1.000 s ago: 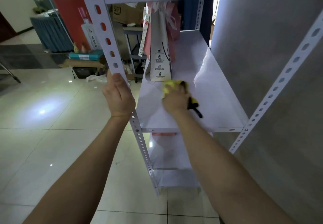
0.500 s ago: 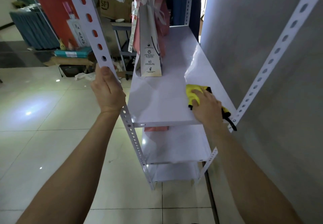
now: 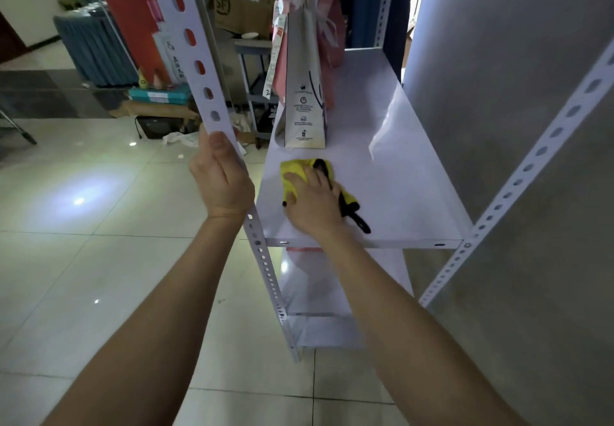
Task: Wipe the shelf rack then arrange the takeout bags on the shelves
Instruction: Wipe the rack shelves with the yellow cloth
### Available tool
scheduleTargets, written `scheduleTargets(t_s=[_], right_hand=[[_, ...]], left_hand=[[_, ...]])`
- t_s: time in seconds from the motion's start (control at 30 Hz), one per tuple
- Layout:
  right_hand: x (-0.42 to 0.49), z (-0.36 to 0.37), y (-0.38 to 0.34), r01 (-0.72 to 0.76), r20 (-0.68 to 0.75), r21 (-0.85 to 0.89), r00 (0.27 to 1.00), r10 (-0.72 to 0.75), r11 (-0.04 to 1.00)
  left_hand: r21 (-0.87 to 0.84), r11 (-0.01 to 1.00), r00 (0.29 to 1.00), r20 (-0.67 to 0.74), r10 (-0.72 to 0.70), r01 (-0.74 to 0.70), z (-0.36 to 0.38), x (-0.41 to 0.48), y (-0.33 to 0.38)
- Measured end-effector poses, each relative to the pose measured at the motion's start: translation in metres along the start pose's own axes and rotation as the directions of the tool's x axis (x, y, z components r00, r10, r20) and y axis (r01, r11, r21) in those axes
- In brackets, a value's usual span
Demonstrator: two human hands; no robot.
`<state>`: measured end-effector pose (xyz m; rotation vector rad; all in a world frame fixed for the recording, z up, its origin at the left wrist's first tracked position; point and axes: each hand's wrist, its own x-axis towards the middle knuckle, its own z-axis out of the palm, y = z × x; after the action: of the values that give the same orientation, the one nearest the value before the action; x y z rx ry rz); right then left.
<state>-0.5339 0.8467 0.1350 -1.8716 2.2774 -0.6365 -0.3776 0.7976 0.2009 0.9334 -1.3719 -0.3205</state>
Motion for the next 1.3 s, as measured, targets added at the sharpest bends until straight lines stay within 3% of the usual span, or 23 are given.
scheduleTargets(t_s=[0.1,0.17,0.27,0.37,0.5,0.67,0.8,0.87,1.0,1.1,1.3], right_hand=[[-0.038,0.000,0.008,0.179,-0.012,0.028,0.984,-0.179,0.983],[-0.054,-0.012,0.036,0.179,-0.022,0.077,0.984,-0.177,0.981],[-0.067,-0.039,0.101,-0.042,-0.124,0.049,0.991,0.048,0.998],[-0.070,-0.064,0.151,-0.315,-0.271,-0.026,0.916,0.296,0.949],[-0.066,-0.060,0.134,-0.427,-0.304,-0.006,0.862,0.405,0.904],[-0.087,-0.043,0.090,-0.178,-0.133,-0.096,0.977,0.165,0.979],[-0.099,-0.055,0.085,-0.072,-0.075,-0.049,0.995,0.068,0.996],[-0.102,-0.070,0.084,-0.050,-0.063,0.067,0.997,0.054,0.997],[-0.132,-0.106,0.060,-0.004,-0.242,0.375,0.965,0.102,0.927],[-0.161,-0.137,0.028,0.123,-0.367,0.478,0.928,0.070,0.870],[-0.180,-0.249,-0.048,0.304,-0.612,0.422,0.790,0.021,0.854]], left_hand=[[0.003,1.000,1.000,-0.002,-0.007,0.007,-0.001,0.000,0.000],[0.003,1.000,1.000,0.010,-0.021,0.021,-0.002,0.000,0.000],[0.028,1.000,1.000,0.016,-0.007,0.007,-0.002,-0.001,0.001],[0.032,0.999,1.000,0.006,0.015,-0.015,-0.002,-0.003,0.003],[0.009,1.000,1.000,-0.011,0.020,-0.019,-0.003,-0.003,0.007],[0.026,0.999,1.000,0.021,-0.022,0.021,-0.003,-0.007,0.010],[0.023,0.994,0.983,0.142,-0.113,0.111,-0.010,-0.008,0.015],[0.005,0.994,0.969,0.224,-0.105,0.106,-0.017,-0.008,0.018],[0.005,0.993,0.912,0.397,-0.107,0.114,-0.039,-0.001,0.026],[0.018,0.996,0.917,0.389,-0.083,0.083,-0.059,0.017,0.034],[-0.058,0.998,0.964,0.264,0.039,-0.025,-0.073,0.096,0.093]])
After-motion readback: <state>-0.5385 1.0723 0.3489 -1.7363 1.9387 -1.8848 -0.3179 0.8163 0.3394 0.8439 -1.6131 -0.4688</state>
